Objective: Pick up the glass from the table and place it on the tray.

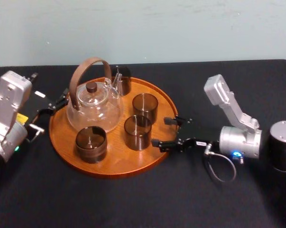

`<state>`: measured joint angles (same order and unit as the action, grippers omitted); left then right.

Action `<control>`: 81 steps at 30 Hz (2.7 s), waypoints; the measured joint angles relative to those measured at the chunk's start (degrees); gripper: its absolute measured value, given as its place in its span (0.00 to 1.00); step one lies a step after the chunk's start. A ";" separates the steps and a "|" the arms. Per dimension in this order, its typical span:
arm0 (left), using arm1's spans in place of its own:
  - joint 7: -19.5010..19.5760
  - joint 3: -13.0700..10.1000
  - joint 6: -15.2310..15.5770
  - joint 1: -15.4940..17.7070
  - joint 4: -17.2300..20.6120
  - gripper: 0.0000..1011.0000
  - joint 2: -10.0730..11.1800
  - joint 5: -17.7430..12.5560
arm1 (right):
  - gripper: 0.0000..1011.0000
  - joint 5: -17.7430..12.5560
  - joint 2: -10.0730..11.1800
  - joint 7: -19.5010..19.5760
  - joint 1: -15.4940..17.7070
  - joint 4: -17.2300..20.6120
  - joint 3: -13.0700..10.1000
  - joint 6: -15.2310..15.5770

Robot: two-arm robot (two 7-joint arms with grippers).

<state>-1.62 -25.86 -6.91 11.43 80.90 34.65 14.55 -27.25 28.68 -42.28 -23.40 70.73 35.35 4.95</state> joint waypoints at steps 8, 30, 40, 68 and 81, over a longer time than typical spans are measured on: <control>0.00 0.00 0.00 0.00 0.00 0.99 0.00 0.00 | 0.99 -1.64 2.67 0.79 2.24 2.49 -1.93 0.03; 0.00 0.00 0.00 0.00 0.00 0.99 0.00 0.00 | 0.99 -4.59 0.80 8.50 1.64 -1.81 -10.32 -4.06; 0.00 0.00 0.00 0.00 0.00 0.99 0.00 0.00 | 0.99 -2.67 -4.00 17.64 2.58 -3.76 -14.72 -10.12; 0.00 0.00 0.00 0.00 0.00 0.99 0.00 0.00 | 0.99 5.54 -7.77 23.89 2.07 -9.52 -17.06 -13.43; 0.00 0.00 0.00 0.00 0.00 0.99 0.00 0.00 | 0.99 5.37 -7.72 23.88 2.10 -9.46 -17.00 -13.42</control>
<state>-1.62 -25.86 -6.91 11.43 80.90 34.65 14.55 -21.88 20.96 -18.40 -21.30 61.26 18.34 -8.47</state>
